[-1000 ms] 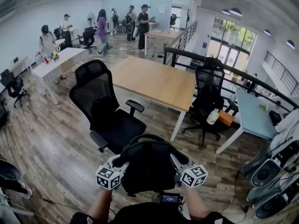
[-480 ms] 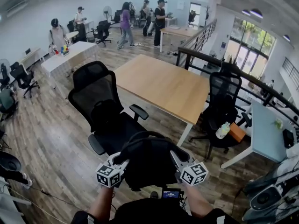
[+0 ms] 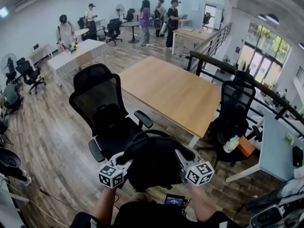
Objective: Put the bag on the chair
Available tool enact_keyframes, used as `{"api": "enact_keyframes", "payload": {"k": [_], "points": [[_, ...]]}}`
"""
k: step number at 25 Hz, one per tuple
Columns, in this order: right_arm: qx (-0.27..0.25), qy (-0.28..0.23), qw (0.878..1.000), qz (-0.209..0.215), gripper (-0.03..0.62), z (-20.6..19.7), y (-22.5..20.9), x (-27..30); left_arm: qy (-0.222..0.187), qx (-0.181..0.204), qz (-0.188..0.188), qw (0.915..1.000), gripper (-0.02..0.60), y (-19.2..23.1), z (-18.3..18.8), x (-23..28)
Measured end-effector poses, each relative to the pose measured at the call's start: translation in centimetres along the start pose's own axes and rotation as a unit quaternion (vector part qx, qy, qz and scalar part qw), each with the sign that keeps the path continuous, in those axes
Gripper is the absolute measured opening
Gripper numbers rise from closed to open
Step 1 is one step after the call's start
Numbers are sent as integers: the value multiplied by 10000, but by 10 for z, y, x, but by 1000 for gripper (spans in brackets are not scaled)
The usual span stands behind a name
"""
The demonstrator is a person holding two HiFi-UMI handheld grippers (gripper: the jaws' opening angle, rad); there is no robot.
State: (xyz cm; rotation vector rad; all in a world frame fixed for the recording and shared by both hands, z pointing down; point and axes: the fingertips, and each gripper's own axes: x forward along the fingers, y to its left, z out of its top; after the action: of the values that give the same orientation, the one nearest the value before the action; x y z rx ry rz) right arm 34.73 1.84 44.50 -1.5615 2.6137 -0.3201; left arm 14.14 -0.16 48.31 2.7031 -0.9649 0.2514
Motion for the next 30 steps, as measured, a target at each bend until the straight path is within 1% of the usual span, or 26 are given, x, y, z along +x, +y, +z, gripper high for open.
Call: {"api": "enact_keyframes", "payload": {"k": [6,12,18,24,30], "points": [[19,79,9999,146,117,4,-26,47,45,-149,154,9998,114,34,8,27],[91,266,9988,396,117,-1,-40,110,58,-268,332,9991,114,87,12,46],[83,422,9965,720,117,3,-43,197,13,-449,608,9971,114,159,26,56],[63,504,9926,1101,117,9,-43,289,-129,-506,947,9941,114,235,45,64],[41,613,9870,1485,117,8,-34,365,-232,-539,1312,9896,114,294,54,59]]}}
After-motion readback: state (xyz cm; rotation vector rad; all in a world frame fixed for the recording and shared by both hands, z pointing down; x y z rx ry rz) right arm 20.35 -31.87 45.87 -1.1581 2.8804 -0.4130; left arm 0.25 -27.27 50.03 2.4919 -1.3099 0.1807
